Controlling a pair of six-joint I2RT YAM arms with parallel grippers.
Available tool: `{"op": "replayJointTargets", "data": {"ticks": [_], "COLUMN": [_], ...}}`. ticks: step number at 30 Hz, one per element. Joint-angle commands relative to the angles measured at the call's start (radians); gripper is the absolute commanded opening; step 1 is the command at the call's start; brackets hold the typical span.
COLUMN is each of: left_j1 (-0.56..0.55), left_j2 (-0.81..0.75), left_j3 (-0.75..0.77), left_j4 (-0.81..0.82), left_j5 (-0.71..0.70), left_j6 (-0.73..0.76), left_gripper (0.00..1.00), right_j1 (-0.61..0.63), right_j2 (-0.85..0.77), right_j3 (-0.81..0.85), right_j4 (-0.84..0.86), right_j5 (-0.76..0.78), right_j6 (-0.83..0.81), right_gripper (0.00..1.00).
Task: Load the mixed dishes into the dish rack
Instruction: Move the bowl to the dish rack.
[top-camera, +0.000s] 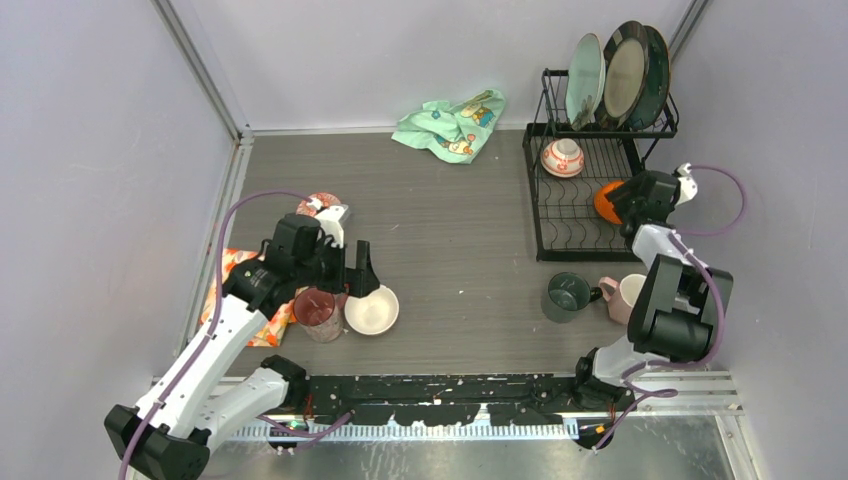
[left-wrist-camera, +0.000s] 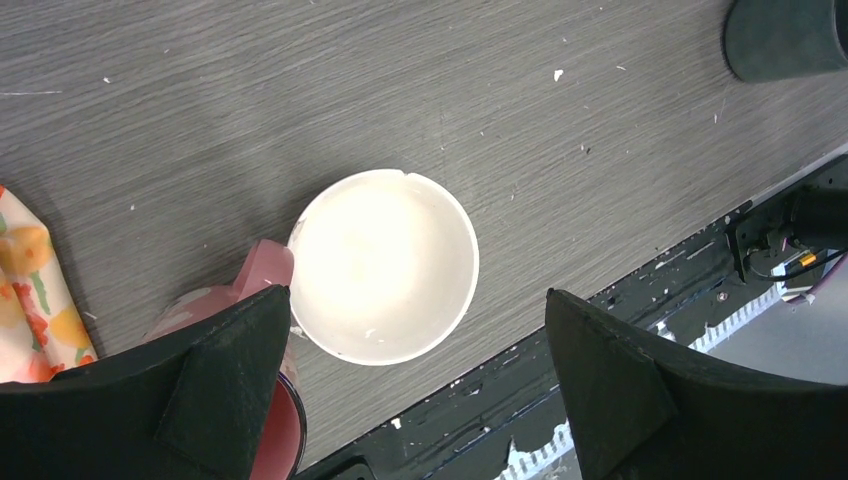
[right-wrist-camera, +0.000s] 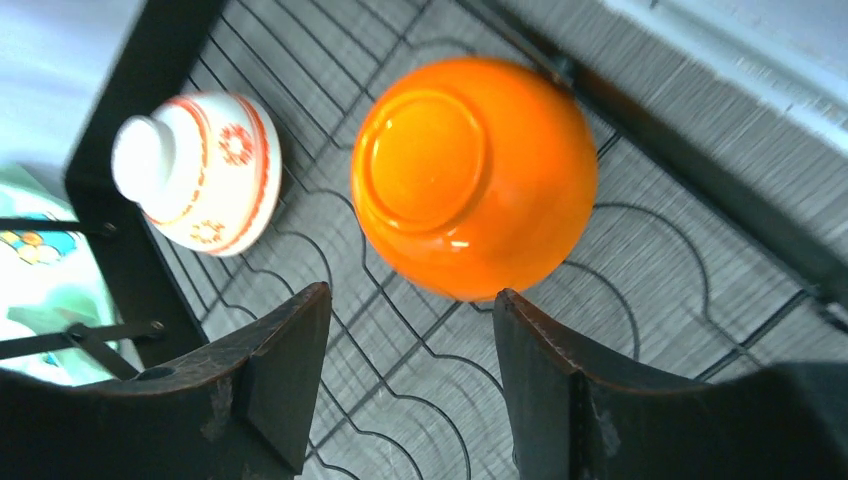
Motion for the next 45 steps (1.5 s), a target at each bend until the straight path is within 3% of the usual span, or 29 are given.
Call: {"op": "replayJointTargets", "data": {"ticks": [1,17,28,45], "left_j1": [-0.004,-0.004,-0.004,-0.004], "left_j2": [-0.022,-0.022,-0.003,0.015], "left_j3": [0.001,-0.001,0.001,0.004], "left_j4": [-0.002,0.003,-0.002,-0.006], "left_j5": [-0.019,-0.017,-0.019,-0.065], "left_j6": [0.011,0.010,0.009,0.009], "left_gripper": [1.00,1.00,1.00,1.00], "right_j1": [-0.032,-0.107,-0.111,-0.099], "right_j2": [-0.095,0.016,0.141,0.405], "right_j3": [-0.005,-0.015,0.011,0.156], "right_j4": [0.004,0.133,0.260,0.536], "right_j5": [0.067,-0.015,-0.072,-0.144], "right_j6": [0.021,0.180,0.275,0.515], "right_gripper": [0.66,0.66,0.60,0.56]}}
